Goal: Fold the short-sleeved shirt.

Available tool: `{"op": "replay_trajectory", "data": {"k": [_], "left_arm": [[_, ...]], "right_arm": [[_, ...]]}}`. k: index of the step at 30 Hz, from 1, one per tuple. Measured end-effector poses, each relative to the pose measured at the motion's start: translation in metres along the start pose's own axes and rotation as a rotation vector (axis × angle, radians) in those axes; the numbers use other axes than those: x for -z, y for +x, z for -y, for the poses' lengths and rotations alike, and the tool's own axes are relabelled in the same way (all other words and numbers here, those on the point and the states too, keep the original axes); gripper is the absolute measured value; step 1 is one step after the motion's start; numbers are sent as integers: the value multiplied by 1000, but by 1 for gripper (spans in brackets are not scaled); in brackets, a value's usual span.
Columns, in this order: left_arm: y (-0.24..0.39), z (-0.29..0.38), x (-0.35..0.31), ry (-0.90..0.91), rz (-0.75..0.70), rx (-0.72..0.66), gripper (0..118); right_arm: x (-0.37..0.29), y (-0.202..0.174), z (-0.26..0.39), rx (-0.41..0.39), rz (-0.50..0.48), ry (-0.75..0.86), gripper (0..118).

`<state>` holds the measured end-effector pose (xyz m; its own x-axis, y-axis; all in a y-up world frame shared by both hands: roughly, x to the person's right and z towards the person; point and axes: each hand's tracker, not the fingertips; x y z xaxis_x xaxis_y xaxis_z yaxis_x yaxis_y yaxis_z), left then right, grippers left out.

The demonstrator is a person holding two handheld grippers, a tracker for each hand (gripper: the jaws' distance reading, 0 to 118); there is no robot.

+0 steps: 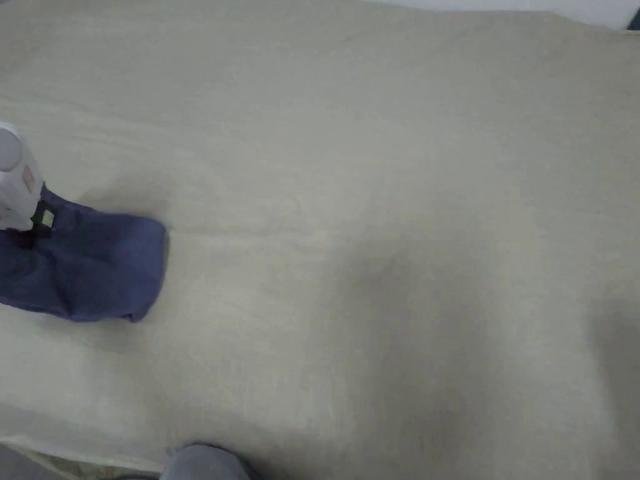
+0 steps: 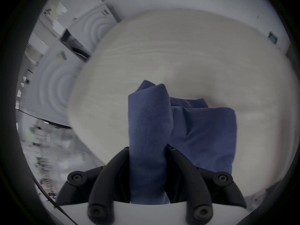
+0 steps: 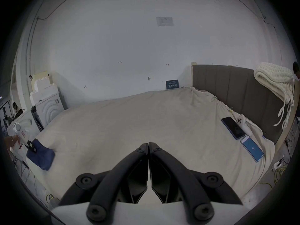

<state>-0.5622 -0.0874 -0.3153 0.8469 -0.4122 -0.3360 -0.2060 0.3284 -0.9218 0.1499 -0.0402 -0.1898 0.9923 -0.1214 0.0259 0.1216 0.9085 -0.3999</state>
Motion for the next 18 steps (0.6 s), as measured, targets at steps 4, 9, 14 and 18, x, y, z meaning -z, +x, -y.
{"op": "replay_trajectory", "data": {"k": [4, 9, 14, 18], "left_arm": [[-22, -5, 30, 15, -158, -45, 36], [-19, 10, 29, 136, -410, 48, 74], [-21, 12, -38, 431, -437, -50, 74], [-9, 12, -120, 677, -263, -152, 74]], "right_arm": [[5, -7, 7, 0, 36, -31, 0], [6, -13, 9, -20, 45, -51, 0], [8, -13, 1, -7, 4, -29, 0], [3, -12, -17, -50, -37, 20, 0]]}}
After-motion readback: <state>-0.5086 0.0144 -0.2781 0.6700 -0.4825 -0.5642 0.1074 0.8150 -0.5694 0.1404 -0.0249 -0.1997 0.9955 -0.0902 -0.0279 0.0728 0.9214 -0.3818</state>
